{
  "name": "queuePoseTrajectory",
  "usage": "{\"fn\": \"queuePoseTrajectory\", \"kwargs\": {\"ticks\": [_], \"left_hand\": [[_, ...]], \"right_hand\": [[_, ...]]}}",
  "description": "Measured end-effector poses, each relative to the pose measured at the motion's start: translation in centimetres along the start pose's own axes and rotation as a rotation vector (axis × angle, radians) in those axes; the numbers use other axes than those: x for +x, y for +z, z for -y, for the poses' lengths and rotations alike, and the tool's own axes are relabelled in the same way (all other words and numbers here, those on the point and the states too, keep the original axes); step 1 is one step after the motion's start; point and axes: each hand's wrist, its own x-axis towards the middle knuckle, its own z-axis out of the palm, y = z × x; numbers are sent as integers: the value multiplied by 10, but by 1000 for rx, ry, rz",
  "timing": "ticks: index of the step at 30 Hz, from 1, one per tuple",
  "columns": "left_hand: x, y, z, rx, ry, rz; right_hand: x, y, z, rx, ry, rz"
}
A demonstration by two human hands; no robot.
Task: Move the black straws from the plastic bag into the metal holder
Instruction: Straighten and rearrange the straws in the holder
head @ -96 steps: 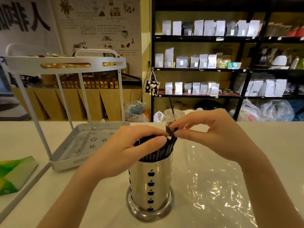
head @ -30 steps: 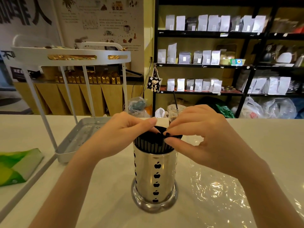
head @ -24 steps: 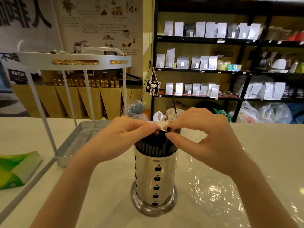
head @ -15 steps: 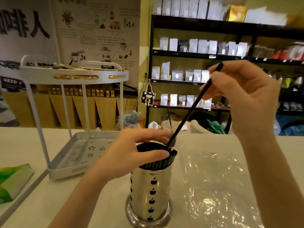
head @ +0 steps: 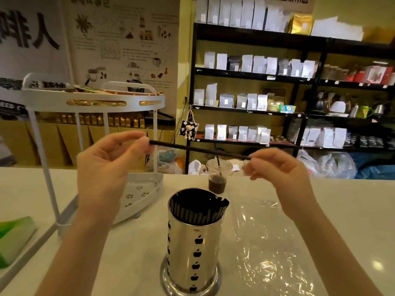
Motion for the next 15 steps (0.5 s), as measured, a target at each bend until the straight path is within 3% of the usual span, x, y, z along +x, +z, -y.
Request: {"fn": "queuePoseTrajectory", "kwargs": {"ticks": [3, 6, 10, 15], "left_hand": [[2, -4, 1, 4, 52, -120], [2, -2, -3, 17, 129, -132], [0, 0, -10, 94, 212, 72], [-4, 7, -6, 207, 234, 288]], "right_hand": [[-11, 13, -15, -143, 10, 160], [-16, 22, -21, -249, 59, 312], [-18, 21, -20, -199, 60, 296], [-29, 22, -8, -264, -124, 323]]}}
